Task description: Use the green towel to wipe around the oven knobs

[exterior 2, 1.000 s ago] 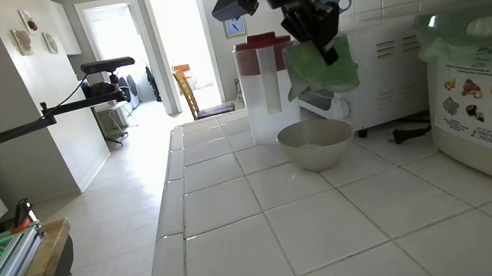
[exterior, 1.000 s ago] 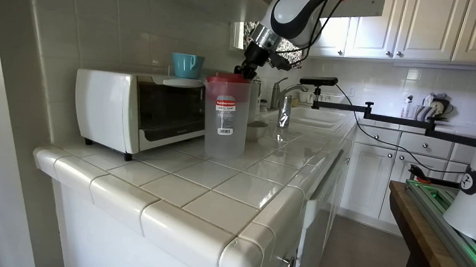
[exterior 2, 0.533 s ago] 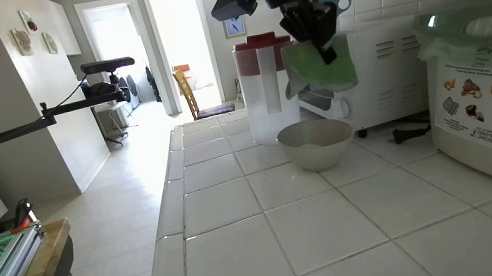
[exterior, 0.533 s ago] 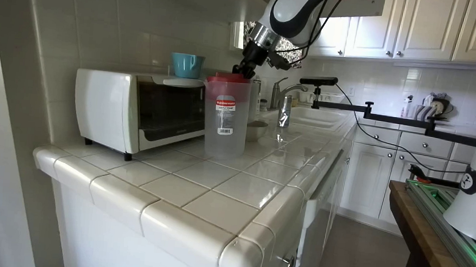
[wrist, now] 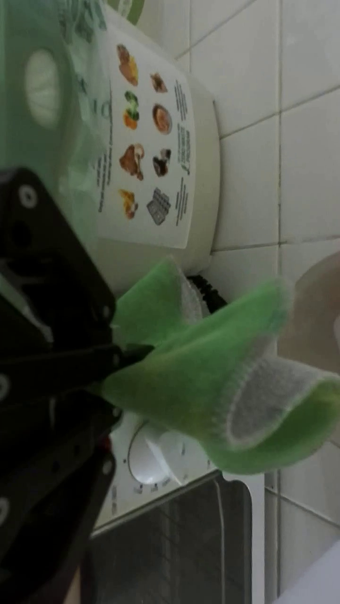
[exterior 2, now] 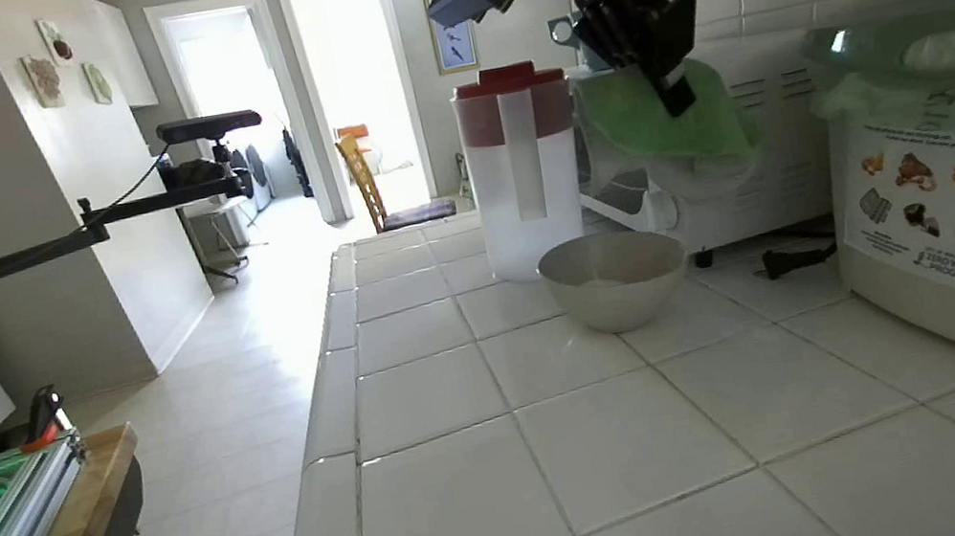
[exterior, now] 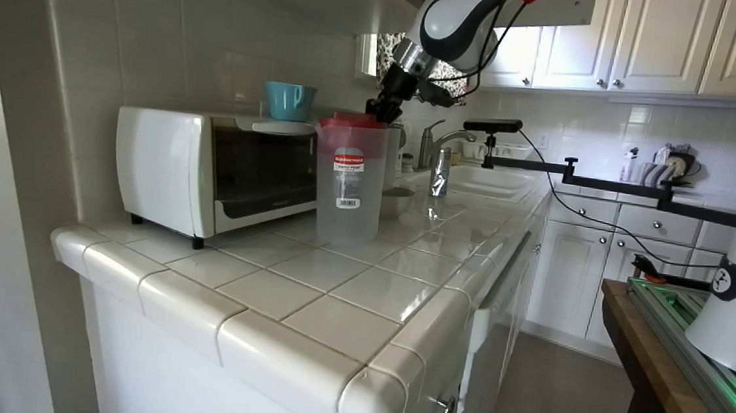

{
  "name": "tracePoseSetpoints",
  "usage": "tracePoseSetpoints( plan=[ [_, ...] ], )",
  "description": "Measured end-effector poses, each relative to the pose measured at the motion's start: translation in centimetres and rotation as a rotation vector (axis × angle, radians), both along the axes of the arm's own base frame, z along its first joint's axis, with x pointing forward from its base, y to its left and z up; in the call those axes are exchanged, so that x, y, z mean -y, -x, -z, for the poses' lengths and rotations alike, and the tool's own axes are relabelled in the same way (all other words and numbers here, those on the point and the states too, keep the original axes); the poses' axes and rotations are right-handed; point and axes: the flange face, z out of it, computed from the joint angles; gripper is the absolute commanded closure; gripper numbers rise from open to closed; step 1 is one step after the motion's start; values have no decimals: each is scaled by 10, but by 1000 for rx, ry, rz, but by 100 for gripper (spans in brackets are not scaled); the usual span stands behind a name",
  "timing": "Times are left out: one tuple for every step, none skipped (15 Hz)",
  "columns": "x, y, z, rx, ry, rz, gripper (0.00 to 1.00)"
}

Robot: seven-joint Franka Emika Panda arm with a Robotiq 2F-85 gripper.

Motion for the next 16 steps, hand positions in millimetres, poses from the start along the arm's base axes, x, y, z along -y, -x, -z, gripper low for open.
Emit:
tracePoseSetpoints(
  plan=[
    [-12, -2, 1, -2, -3, -19, 99],
    [-23, -4, 3, -5, -6, -38, 99],
    [-32, -5, 4, -7, -8, -53, 99],
    [-38, -5, 5, -8, -10, -61, 99],
    [-39, -5, 5, -9, -10, -63, 99],
    [-36, -5, 5, -8, -9, -58, 99],
    [-28, -4, 4, -5, -8, -42, 99],
    [-17, -3, 2, 0, -7, -21, 99],
    [-5, -3, -2, 9, -4, 1, 99],
    [4, -3, -7, 21, -1, 18, 99],
    [9, -4, -13, 34, 2, 27, 99],
    [10, -5, -19, 46, 3, 29, 99],
    [7, -6, -23, 54, 4, 24, 99],
    [1, -7, -25, 59, 1, 17, 99],
    [-6, -9, -25, 61, -5, 7, 99],
    [-14, -10, -24, 62, -12, -5, 99]
  ],
)
